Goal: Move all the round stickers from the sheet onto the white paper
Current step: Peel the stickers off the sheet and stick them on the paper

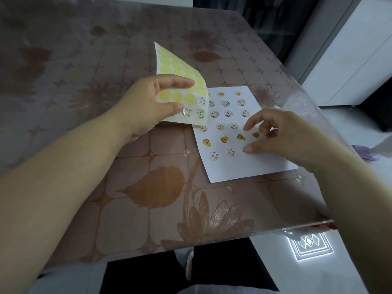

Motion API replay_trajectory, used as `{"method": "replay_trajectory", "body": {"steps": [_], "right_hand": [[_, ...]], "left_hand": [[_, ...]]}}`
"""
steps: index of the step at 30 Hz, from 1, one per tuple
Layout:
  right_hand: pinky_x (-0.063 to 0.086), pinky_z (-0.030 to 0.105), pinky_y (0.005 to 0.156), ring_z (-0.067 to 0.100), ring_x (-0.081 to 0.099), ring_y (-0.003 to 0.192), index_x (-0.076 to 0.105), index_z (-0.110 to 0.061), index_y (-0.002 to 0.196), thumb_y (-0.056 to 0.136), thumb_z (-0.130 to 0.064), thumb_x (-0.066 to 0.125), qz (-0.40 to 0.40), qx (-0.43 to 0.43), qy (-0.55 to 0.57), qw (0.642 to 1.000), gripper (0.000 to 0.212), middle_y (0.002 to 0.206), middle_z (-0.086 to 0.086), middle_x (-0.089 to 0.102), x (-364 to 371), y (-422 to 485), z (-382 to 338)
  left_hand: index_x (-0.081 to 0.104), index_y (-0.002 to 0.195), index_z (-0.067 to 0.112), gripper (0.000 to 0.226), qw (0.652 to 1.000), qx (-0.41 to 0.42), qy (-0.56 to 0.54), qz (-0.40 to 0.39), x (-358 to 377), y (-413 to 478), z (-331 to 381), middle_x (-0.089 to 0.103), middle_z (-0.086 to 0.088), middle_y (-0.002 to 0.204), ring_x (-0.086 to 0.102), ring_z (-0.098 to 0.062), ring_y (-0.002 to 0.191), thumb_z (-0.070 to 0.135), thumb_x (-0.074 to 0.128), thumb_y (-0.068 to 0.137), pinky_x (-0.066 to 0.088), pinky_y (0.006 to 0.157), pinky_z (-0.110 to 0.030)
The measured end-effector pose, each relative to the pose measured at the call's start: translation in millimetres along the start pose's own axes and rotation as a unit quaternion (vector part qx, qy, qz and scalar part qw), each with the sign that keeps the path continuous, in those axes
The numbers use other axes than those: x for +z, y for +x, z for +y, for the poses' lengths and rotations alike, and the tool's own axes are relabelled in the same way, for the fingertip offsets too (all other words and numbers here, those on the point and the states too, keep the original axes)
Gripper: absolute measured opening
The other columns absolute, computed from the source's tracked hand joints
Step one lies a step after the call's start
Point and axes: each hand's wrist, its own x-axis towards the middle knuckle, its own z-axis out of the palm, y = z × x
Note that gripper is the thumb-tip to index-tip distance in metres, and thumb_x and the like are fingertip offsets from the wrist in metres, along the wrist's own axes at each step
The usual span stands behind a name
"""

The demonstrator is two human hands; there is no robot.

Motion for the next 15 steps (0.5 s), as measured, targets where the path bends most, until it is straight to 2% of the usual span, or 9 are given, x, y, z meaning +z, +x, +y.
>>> {"method": "replay_trajectory", "body": {"steps": [2, 3, 6, 9, 11, 13, 15], "right_hand": [[0.036, 0.029, 0.067, 0.014, 0.049, 0.072, 0.056, -0.027, 0.085, 0.063, -0.028, 0.083, -0.001, 0.019, -0.016, 1.000, 0.034, 0.072, -0.005, 0.046, 0, 2, 0], [0.036, 0.029, 0.066, 0.015, 0.049, 0.071, 0.054, -0.025, 0.084, 0.065, -0.030, 0.082, 0.002, 0.014, -0.024, 1.000, 0.034, 0.071, -0.004, 0.046, 2, 2, 0], [0.030, 0.023, 0.054, 0.012, 0.038, 0.059, 0.052, -0.019, 0.074, 0.071, -0.032, 0.077, 0.019, -0.016, -0.062, 0.998, 0.028, 0.065, -0.004, 0.045, 8, 2, -1], [0.031, 0.017, 0.052, 0.013, 0.041, 0.062, 0.053, -0.017, 0.068, 0.075, -0.037, 0.072, 0.039, -0.036, -0.064, 0.997, 0.028, 0.068, 0.004, 0.052, 7, 0, -5], [0.036, 0.016, 0.055, 0.008, 0.047, 0.061, 0.058, -0.016, 0.073, 0.075, -0.042, 0.068, 0.056, -0.058, -0.043, 0.996, 0.028, 0.073, 0.004, 0.059, 3, -3, -17], [0.037, 0.008, 0.048, 0.000, 0.048, 0.052, 0.062, -0.021, 0.078, 0.078, -0.043, 0.065, 0.080, -0.101, -0.056, 0.990, 0.022, 0.070, -0.004, 0.059, 1, -2, -33], [0.035, 0.004, 0.041, -0.004, 0.050, 0.049, 0.062, -0.024, 0.084, 0.084, -0.038, 0.063, 0.098, -0.145, -0.079, 0.981, 0.014, 0.068, -0.008, 0.055, 4, 6, -49]], "left_hand": [[0.063, 0.115, 0.030, 0.043, 1.000, 0.004, -0.005, -0.001, 0, 0, -1, 0.060, 0.016, 0.124, 0.053, 0.004, 0.117, 0.002, 0.066, 0.083, 0.041, 0.105, -0.024], [0.063, 0.116, 0.031, 0.044, 1.000, 0.006, -0.008, -0.001, 0, 0, -1, 0.060, 0.015, 0.125, 0.053, 0.003, 0.118, 0.002, 0.066, 0.083, 0.040, 0.106, -0.026], [0.062, 0.117, 0.032, 0.046, 1.000, 0.010, -0.013, -0.003, 0, 0, -2, 0.059, 0.015, 0.126, 0.051, 0.002, 0.122, 0.002, 0.066, 0.082, 0.038, 0.109, -0.030], [0.062, 0.120, 0.029, 0.048, 1.000, 0.007, -0.030, -0.002, -1, 1, -4, 0.060, 0.011, 0.128, 0.051, -0.003, 0.123, 0.002, 0.067, 0.081, 0.037, 0.110, -0.035], [0.061, 0.120, 0.030, 0.050, 0.999, 0.007, -0.051, 0.003, -2, 1, -3, 0.058, 0.009, 0.130, 0.051, -0.006, 0.125, 0.007, 0.069, 0.077, 0.036, 0.111, -0.037], [0.060, 0.120, 0.034, 0.053, 0.997, -0.001, -0.075, 0.005, -3, 0, -3, 0.055, 0.009, 0.132, 0.049, -0.009, 0.126, 0.012, 0.069, 0.072, 0.037, 0.110, -0.038], [0.059, 0.121, 0.033, 0.054, 0.995, -0.006, -0.098, -0.004, -3, 1, -3, 0.054, 0.010, 0.133, 0.049, -0.011, 0.127, 0.009, 0.070, 0.073, 0.039, 0.108, -0.038]]}}
